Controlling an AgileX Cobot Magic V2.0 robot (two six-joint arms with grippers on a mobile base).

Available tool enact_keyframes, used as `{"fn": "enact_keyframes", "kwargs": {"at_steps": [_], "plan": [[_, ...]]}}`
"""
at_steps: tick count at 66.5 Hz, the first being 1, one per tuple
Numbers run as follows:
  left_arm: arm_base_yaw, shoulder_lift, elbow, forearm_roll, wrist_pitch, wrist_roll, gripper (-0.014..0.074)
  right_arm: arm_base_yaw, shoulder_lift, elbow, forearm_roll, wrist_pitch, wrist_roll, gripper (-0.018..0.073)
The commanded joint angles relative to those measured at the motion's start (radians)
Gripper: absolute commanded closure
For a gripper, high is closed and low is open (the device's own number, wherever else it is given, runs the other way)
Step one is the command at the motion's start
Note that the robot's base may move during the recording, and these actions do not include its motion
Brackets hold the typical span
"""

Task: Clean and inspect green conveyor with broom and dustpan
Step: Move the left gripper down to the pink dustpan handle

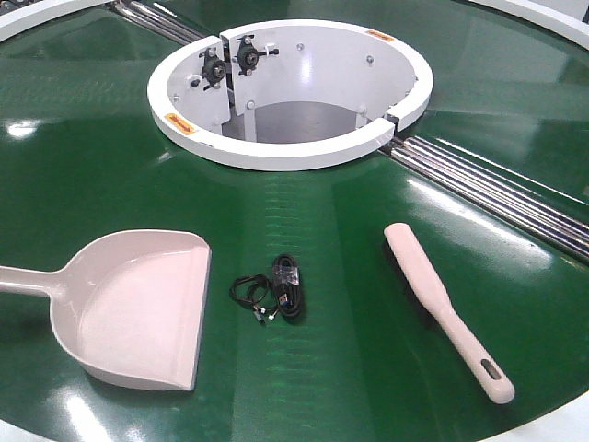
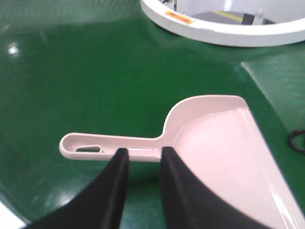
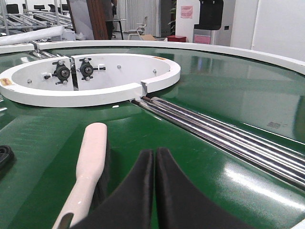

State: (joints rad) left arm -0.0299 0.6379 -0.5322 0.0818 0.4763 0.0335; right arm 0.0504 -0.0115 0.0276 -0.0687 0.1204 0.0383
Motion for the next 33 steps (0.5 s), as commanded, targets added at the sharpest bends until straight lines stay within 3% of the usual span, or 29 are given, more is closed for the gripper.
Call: {"fn": "enact_keyframes", "kwargs": {"at_steps": [1,7,15,28,33], "plan": [[-0.006,0.002,-0.053,0.008,-0.031,-0.002,0.0251,0.001,-0.011,0.003,-0.005,-0.077,-0.001,0.0568],[-0.006,0.002,-0.058,0.008,-0.041,-0.002,0.0115,0.001,-0.011,0.003,-0.005,-0.077,-0.001,0.0568],[-0.006,0.002,-0.058,0.007,-0.055,-0.004,0.0013,0.001,-0.011,0.003,-0.005,-0.077,-0.001,0.0568],[-0.006,0.002,-0.060,-0.001,-0.048,-0.010,0.0011,0.001,-0.011,0.003,-0.005,-0.077,-0.001,0.0568],[-0.006,0.011,-0.088,0.005,0.007,-0.004,0.0019,0.001,-0.011,0.003,-0.005,-0.077,-0.001,0.0568]]}}
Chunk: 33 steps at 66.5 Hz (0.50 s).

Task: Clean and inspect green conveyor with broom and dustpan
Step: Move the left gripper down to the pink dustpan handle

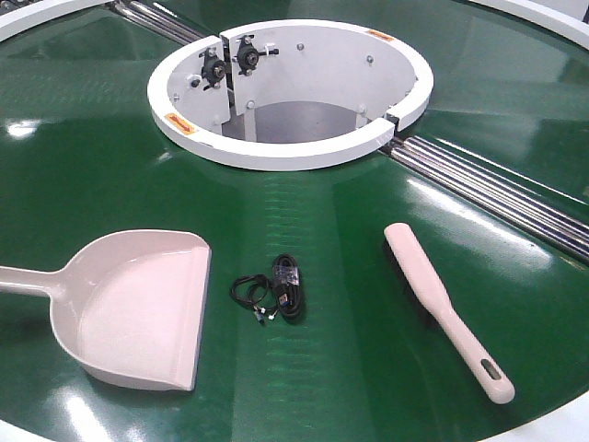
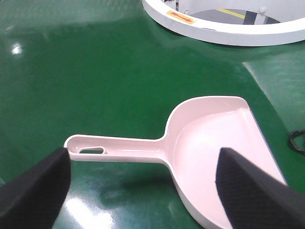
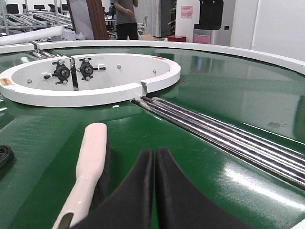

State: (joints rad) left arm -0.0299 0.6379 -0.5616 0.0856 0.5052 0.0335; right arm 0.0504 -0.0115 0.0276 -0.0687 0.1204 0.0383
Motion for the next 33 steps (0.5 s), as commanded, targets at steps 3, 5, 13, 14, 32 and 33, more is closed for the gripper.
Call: {"fn": "enact_keyframes", "kwargs": {"at_steps": [3,5,13,14,32,33], "plan": [[-0.006,0.033,-0.092,0.008,0.040,0.016,0.0020,0.001,-0.011,0.003,-0.005,-0.077,-0.001,0.0568],[-0.006,0.055,-0.123,0.018,0.089,0.044,0.0020,0.001,-0.011,0.003,-0.005,-0.077,-0.001,0.0568],[-0.006,0.168,-0.257,0.023,0.264,0.213,0.0020,0.001,-0.011,0.003,-0.005,-0.077,-0.001,0.0568],[-0.006,0.182,-0.272,0.023,0.282,0.233,0.0020,0.001,-0.011,0.003,-0.005,-0.077,-0.001,0.0568],[-0.006,0.452,-0.492,0.021,0.426,0.552,0.0020,0.001,-0.011,0.003,-0.005,-0.078,-0.001,0.0568],[-0.006,0.463,-0.495,0.020,0.426,0.561,0.0020,0.001,-0.011,0.003,-0.005,-0.078,-0.001,0.0568]]}}
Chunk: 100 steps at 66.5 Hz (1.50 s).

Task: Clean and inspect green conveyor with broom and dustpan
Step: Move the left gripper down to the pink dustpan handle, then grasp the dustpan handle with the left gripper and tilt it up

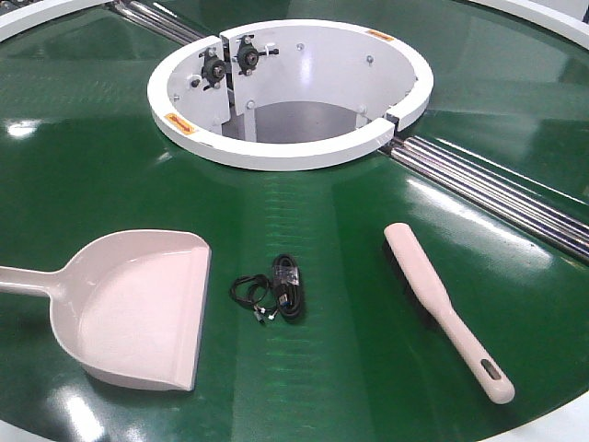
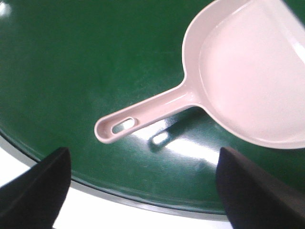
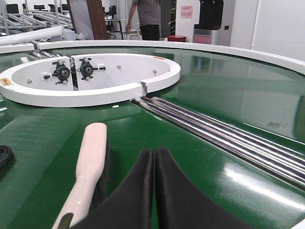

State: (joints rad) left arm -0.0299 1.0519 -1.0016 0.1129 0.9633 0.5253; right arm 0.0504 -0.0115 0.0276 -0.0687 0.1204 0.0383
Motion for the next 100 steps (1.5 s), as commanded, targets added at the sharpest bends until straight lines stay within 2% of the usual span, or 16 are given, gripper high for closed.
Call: {"fn": "enact_keyframes", "kwargs": {"at_steps": [1,9,17,24,27,47,62,73,100], "plan": [[-0.006,0.065,-0.056,-0.011,-0.032,0.084,0.0020,0.001,-0.011,0.003,-0.005,-0.078,-0.001,0.0568],[-0.006,0.159,-0.056,-0.029,-0.023,0.204,0.0020,0.001,-0.011,0.003,-0.005,-0.078,-0.001,0.0568],[-0.006,0.208,-0.056,-0.040,0.037,0.427,0.0020,0.001,-0.011,0.003,-0.005,-0.078,-0.001,0.0568],[-0.006,0.214,-0.057,-0.014,0.068,0.652,0.0020,0.001,-0.011,0.003,-0.005,-0.078,-0.001,0.0568],[-0.006,0.220,-0.067,-0.013,0.067,0.684,0.0020,0.001,-0.011,0.003,-0.005,-0.078,-0.001,0.0568],[-0.006,0.374,-0.174,-0.005,0.102,0.685,0.0020,0.001,-0.011,0.003,-0.005,-0.078,-0.001,0.0568],[-0.006,0.458,-0.206,-0.005,0.104,0.748,0.0020,0.001,-0.011,0.003,-0.005,-0.078,-0.001,0.0568],[-0.006,0.513,-0.206,0.002,0.104,0.845,0.0020,0.001,-0.011,0.003,-0.005,-0.078,-0.001,0.0568],[-0.006,0.596,-0.207,0.023,0.063,0.913,0.0020,0.001,-0.011,0.003,-0.005,-0.078,-0.001,0.0568]]}}
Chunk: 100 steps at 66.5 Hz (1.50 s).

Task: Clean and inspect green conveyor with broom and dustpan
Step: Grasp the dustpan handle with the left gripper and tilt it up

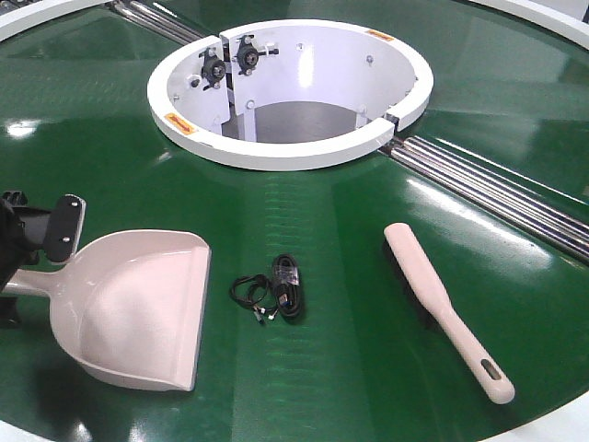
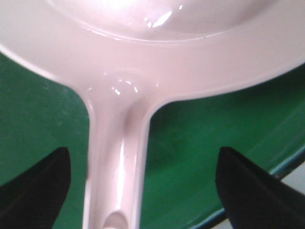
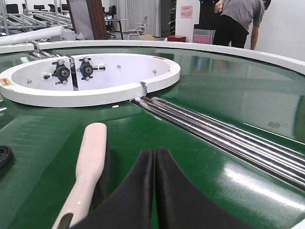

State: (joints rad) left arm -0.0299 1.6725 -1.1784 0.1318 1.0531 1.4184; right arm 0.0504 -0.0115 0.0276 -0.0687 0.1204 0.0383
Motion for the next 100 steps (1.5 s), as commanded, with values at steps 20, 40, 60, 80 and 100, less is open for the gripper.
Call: {"fn": "enact_keyframes", "kwargs": {"at_steps": [20,40,60,80,100], "plan": [[-0.006,0.025,-0.029,0.013,-0.077,0.067,0.0037,0.001,-0.011,0.003,-0.005,-0.078,-0.001,0.0568],[-0.006,0.047,-0.029,0.012,-0.088,0.104,0.0299,0.001,-0.011,0.003,-0.005,-0.078,-0.001,0.0568],[-0.019,0.014,-0.029,0.003,-0.091,0.104,0.0605,0.001,-0.011,0.003,-0.005,-0.078,-0.001,0.0568],[-0.064,-0.004,-0.029,0.016,-0.084,0.013,0.0603,0.001,-0.011,0.003,-0.005,-0.078,-0.001,0.0568],[-0.088,-0.004,-0.029,0.089,-0.041,-0.092,0.0603,0.001,-0.011,0.003,-0.005,-0.078,-0.001,0.0568]]}}
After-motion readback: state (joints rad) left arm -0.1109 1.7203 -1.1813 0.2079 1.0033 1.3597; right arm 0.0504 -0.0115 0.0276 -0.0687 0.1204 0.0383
